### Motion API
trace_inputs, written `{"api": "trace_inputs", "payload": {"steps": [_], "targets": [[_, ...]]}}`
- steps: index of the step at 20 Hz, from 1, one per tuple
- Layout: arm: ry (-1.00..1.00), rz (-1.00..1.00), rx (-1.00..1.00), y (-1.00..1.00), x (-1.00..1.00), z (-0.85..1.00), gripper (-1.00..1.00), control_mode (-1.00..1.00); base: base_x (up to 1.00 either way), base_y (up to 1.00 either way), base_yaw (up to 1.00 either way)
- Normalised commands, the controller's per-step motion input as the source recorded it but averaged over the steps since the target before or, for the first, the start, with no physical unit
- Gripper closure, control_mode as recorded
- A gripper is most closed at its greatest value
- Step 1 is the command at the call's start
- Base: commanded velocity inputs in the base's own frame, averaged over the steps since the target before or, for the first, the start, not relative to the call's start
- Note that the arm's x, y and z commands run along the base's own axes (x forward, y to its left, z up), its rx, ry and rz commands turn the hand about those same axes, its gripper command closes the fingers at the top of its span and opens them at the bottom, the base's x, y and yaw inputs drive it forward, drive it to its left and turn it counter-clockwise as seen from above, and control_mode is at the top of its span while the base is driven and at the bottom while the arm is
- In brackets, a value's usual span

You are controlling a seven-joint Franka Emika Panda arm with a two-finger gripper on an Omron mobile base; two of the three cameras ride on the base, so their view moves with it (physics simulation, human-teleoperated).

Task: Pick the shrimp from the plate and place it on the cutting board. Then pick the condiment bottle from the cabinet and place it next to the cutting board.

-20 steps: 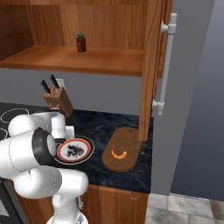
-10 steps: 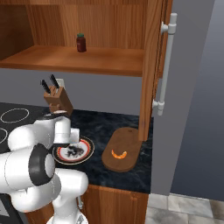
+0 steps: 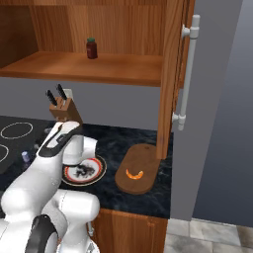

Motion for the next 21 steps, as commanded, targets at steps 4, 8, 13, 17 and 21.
{"api": "trace_inputs", "payload": {"steps": [4,8,13,17,21], "targets": [[-0.12,-0.34,0.03,-0.22,-0.49,0.47,-1.00,-1.00,0.00,0.00,0.00],[-0.06,-0.31,0.00,-0.24,-0.80,0.33,-1.00,-1.00,0.00,0.00,0.00],[-0.16,-0.30,0.00,-0.03,-0.87,0.38,-1.00,-1.00,0.00,0.00,0.00],[-0.16,-0.19,0.00,0.03,-1.00,0.36,-1.00,-1.00,0.00,0.00,0.00],[-0.17,0.00,-0.02,0.12,-1.00,0.35,-1.00,-1.00,0.00,0.00,0.00]]}}
